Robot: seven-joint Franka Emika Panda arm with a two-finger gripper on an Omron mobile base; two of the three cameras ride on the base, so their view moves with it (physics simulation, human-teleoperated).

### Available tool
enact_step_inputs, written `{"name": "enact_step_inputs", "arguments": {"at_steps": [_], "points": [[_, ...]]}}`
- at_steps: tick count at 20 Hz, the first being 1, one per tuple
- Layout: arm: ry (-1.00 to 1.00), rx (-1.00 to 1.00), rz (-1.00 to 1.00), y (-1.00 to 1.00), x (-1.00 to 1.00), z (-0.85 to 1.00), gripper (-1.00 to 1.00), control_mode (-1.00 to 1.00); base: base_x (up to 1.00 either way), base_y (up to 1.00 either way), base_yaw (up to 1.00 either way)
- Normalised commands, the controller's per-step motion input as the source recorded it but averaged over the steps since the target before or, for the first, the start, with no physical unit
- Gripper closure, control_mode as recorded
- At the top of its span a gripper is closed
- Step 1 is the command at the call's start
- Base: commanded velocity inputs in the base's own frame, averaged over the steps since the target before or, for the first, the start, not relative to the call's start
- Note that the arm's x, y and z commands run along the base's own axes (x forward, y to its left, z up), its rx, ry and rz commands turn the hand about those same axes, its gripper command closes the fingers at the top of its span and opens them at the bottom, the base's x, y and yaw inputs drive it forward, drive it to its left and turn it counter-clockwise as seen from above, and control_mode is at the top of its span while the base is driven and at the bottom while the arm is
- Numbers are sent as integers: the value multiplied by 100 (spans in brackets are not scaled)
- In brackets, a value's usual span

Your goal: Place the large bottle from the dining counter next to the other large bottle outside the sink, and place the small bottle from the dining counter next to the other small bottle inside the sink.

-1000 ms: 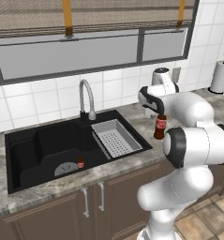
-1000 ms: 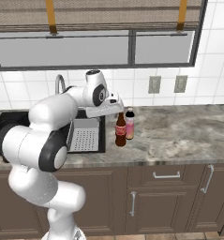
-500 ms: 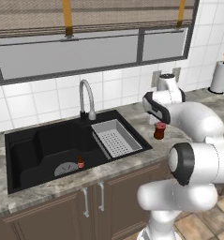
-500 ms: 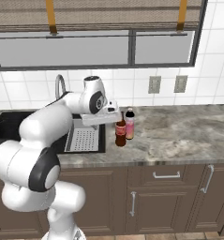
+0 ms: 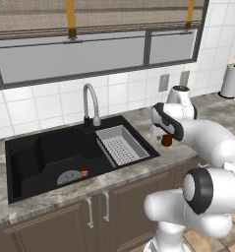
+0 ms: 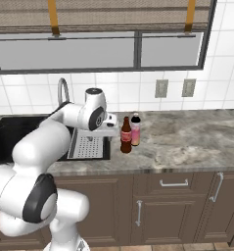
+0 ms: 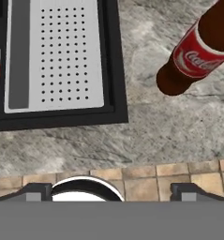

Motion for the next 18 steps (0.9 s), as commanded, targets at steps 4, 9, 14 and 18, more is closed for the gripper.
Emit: {"name": "enact_step_inputs", "arguments": {"at_steps": [4,9,14,18], "points": [[0,6,-6,55,0,-1,-100,-100,0,0,0],[0,0,-4,35,-13,-22,-100,-100,0,0,0],[0,-6,0,3,-31,-32,-100,-100,0,0,0],[0,-11,0,0,-15,-14,-100,-100,0,0,0]]}}
